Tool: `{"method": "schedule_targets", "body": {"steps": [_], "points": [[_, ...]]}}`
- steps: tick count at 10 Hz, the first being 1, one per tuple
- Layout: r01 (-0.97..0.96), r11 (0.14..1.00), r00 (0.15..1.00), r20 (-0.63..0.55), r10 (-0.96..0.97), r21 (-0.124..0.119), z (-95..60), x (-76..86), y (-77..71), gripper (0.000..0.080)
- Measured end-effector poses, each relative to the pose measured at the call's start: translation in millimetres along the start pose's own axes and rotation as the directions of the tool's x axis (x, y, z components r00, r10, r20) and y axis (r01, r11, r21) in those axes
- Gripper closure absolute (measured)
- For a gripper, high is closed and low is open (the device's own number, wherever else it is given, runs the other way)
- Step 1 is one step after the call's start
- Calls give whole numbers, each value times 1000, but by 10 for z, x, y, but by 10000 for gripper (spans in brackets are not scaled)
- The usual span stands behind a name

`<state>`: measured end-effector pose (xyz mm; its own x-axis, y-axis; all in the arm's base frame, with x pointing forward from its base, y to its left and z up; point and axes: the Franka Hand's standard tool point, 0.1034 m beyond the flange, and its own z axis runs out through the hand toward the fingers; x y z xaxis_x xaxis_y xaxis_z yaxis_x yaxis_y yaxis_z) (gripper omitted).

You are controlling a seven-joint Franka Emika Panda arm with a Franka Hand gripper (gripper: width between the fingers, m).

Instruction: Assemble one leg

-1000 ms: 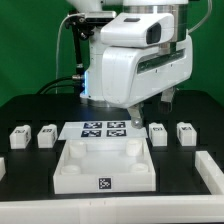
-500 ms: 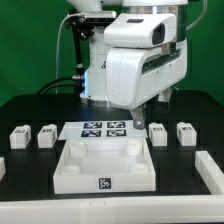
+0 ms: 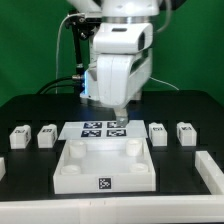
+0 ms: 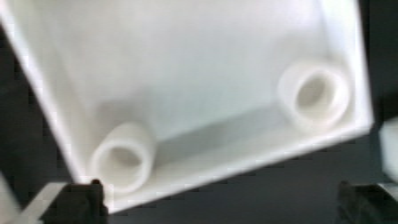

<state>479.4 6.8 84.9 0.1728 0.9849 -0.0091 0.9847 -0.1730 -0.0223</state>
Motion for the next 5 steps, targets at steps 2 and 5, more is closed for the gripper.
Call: {"method": "schedule_targets", "body": {"steps": [2, 5], "points": [[199, 980, 980, -11, -199, -10, 272, -215, -263, 150], [216, 976, 976, -20, -216, 31, 514, -210, -405, 150]]}}
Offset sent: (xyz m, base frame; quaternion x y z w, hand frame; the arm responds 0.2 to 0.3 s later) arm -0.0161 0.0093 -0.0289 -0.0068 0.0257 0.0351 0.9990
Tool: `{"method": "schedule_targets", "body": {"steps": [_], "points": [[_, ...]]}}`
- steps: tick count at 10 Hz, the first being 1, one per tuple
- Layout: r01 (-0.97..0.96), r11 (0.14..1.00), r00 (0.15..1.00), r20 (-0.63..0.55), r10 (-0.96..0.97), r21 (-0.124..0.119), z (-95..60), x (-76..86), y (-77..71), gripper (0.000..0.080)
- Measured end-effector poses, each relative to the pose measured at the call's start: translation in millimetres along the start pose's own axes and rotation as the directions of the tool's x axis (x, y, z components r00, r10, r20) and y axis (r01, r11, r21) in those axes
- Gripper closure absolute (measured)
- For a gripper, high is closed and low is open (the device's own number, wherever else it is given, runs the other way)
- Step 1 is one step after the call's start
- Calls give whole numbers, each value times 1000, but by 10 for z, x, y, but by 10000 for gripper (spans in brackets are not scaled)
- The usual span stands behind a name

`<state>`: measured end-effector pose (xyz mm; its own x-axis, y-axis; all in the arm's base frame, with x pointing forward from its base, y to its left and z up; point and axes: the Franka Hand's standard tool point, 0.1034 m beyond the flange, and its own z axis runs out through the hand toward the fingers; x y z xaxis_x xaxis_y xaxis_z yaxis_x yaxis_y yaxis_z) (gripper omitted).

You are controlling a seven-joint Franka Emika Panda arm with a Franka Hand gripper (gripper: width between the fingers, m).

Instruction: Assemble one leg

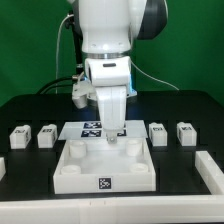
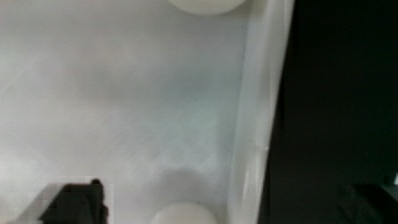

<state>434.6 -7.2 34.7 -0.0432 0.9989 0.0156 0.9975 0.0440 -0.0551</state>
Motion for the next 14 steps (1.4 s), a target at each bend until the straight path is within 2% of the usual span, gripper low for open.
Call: {"method": "schedule_targets", "body": {"steps": [3, 6, 7, 8, 9, 10, 11, 12, 14], "points": [[-8, 1000, 1000, -10, 8, 23, 202, -11, -10, 150], [-12, 1000, 1000, -11, 12, 28, 226, -28, -20, 170], [-12, 1000, 1000, -11, 13, 29, 228, -29, -23, 298], [-12, 1000, 1000, -11, 13, 29, 228, -30, -24, 503], [-13, 999, 1000, -11, 13, 29, 229, -30, -25, 503], [-13, 999, 1000, -11, 13, 30, 230, -31, -28, 679], [-13, 1000, 1000, -10, 14, 26, 225, -34, -19, 679], [-14, 1000, 1000, -10, 14, 24, 223, -37, -14, 738], [-14, 1000, 1000, -10, 14, 23, 223, -38, -13, 738]]}}
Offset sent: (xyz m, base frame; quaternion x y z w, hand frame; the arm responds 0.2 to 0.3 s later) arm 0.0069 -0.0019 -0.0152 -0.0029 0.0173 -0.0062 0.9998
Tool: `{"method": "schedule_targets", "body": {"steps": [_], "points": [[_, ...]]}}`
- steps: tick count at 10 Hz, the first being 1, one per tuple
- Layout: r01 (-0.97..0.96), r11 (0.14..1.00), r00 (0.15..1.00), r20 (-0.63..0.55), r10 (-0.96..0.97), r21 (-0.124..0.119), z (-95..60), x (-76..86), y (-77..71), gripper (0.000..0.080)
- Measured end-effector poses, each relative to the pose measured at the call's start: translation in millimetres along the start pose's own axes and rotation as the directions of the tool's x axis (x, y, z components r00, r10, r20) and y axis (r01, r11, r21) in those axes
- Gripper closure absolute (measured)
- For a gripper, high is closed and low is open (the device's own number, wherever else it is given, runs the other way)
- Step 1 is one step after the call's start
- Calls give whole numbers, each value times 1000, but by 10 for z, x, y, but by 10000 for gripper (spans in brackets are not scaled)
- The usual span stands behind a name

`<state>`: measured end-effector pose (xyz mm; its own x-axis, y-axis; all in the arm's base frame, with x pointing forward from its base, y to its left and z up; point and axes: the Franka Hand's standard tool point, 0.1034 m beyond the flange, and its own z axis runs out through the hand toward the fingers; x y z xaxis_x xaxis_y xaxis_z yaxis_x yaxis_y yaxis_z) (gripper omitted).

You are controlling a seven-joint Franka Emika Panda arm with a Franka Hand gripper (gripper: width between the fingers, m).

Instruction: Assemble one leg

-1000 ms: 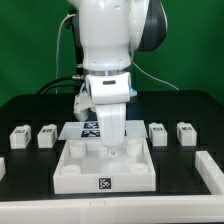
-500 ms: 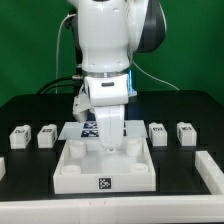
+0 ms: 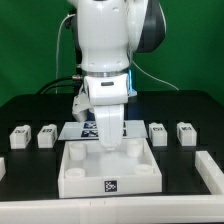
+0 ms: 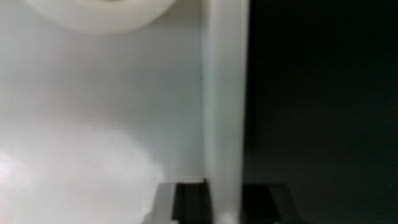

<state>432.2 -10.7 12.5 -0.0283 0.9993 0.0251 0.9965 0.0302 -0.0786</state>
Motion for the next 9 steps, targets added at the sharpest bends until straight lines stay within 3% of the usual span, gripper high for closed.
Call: {"method": "schedule_targets", "body": {"steps": [5, 9], "points": [[-14, 1000, 1000, -1, 14, -3, -4, 32, 37, 737], [-25, 999, 999, -29, 24, -46, -48, 488, 468, 737]]}}
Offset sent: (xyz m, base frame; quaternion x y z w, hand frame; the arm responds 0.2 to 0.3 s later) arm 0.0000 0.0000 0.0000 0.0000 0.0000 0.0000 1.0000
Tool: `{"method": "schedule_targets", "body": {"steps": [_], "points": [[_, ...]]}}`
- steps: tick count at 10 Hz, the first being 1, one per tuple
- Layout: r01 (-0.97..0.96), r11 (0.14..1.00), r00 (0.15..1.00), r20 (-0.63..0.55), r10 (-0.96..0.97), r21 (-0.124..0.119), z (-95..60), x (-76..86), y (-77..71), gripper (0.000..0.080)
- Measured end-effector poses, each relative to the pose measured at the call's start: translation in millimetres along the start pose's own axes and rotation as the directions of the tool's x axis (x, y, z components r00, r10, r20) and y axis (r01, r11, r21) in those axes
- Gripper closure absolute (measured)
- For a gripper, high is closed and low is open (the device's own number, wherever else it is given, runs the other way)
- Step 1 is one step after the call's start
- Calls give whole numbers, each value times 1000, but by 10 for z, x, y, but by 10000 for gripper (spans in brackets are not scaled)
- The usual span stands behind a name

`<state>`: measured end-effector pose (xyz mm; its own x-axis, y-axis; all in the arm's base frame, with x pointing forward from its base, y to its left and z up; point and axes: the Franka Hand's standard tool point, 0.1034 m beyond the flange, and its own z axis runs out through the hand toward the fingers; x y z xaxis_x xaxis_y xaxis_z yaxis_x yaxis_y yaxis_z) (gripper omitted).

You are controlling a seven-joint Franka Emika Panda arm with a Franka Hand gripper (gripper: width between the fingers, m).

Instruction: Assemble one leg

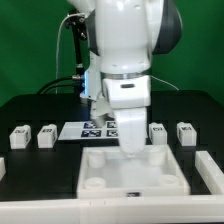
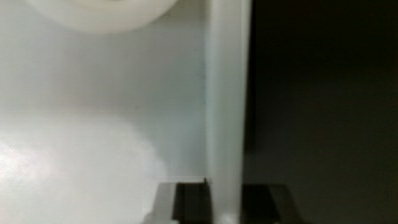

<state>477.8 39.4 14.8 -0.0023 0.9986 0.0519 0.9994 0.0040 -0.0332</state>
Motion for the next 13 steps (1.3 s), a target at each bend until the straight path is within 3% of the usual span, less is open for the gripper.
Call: {"method": "schedule_targets", "body": {"steps": [4, 10, 11, 12, 13], "points": [[0, 1000, 1000, -18, 0, -15, 37, 327, 119, 737], [-20, 1000, 1000, -18, 20, -3, 41, 328, 129, 730], [-20, 1000, 1000, -18, 20, -3, 42, 325, 129, 549], [-21, 1000, 1000, -18, 20, -3, 43, 323, 128, 549], [-21, 1000, 1000, -18, 21, -3, 43, 321, 128, 367]]}}
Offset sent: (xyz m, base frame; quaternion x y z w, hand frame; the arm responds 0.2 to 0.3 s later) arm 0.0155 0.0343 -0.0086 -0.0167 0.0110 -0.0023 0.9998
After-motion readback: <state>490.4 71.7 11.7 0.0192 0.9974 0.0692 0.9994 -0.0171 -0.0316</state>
